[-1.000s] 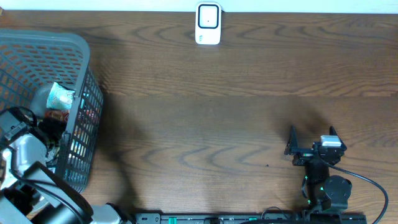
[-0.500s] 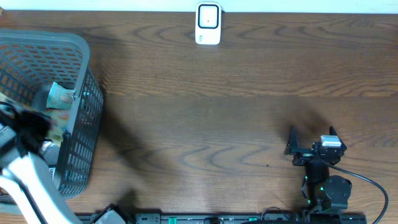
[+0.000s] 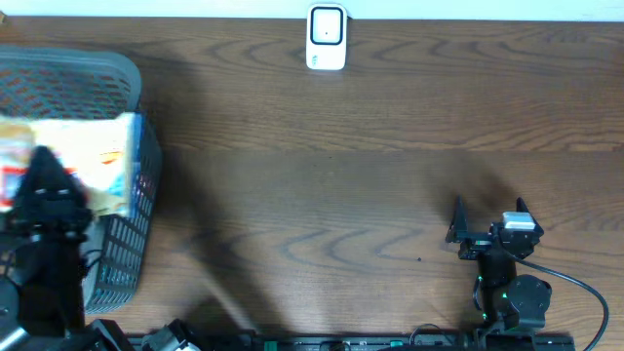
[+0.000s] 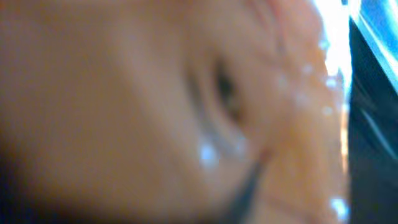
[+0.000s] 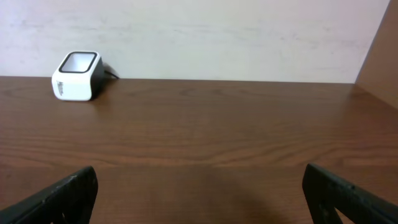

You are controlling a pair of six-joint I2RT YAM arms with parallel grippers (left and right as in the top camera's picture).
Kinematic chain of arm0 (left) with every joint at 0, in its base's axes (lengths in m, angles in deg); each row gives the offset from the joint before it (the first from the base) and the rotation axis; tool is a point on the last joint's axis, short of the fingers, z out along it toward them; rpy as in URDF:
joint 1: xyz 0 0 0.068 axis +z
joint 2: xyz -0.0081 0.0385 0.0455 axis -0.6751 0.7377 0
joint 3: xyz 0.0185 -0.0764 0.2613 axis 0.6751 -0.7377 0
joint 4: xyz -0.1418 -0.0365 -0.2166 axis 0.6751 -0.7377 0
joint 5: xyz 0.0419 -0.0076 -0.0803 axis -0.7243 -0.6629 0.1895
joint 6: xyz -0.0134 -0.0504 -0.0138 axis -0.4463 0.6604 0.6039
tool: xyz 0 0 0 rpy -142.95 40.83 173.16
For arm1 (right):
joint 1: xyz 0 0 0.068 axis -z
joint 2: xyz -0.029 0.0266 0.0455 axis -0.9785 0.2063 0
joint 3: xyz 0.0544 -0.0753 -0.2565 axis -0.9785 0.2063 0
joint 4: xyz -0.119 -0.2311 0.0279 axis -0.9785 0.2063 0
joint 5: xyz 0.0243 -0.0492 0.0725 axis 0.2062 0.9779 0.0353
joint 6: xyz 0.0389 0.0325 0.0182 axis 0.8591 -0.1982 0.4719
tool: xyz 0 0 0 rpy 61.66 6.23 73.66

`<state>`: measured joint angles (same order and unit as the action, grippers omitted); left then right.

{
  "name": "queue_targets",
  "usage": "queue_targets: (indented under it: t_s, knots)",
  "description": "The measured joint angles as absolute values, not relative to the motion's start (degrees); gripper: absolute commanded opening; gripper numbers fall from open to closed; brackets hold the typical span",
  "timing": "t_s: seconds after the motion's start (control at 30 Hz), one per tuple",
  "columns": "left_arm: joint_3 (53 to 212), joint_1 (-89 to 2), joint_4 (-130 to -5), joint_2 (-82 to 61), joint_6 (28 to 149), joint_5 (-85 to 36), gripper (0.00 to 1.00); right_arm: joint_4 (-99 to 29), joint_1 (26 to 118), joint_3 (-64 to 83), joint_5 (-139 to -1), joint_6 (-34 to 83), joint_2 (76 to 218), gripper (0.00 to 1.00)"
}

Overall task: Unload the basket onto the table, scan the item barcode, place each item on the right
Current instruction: 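Grasp the yellow snack bag with the left gripper and lift, then carry the snack bag to the table center and release it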

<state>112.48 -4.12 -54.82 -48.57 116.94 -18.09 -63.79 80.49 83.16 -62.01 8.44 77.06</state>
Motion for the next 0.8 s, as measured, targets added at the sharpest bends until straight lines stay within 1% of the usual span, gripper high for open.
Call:
queue_targets:
  t_s: [0.17, 0.33, 0.47, 0.6, 0.73, 0.8]
  knots:
    - [112.2, -13.9, -54.9, -46.7, 116.6, -11.9, 0.08, -63.8, 80.5, 83.2, -62.0, 8.4, 77.1, 0.99]
    - [112.2, -25.6, -54.6, -41.4, 114.0, -12.1, 0.08, -63.8, 80.5, 83.2, -62.0, 8.4, 77.1, 0.99]
    - [112.1, -38.0, -54.4, -33.4, 110.9, -15.4, 0.08, -63.8, 80.5, 83.2, -62.0, 8.4, 77.1, 0.99]
    - [112.1, -51.7, -53.7, -22.2, 108.0, -21.6, 0.07, -63.8, 80.5, 83.2, -62.0, 8.4, 77.1, 0.99]
    - [111.9, -62.5, -51.3, -10.3, 106.5, -28.4, 0.08, -63.8, 80.5, 83.2, -62.0, 8.4, 77.1, 0.99]
    - [111.9, -66.6, -49.2, -4.5, 106.2, -31.2, 0.08, -63.8, 80.5, 83.2, -62.0, 8.4, 77.1, 0.99]
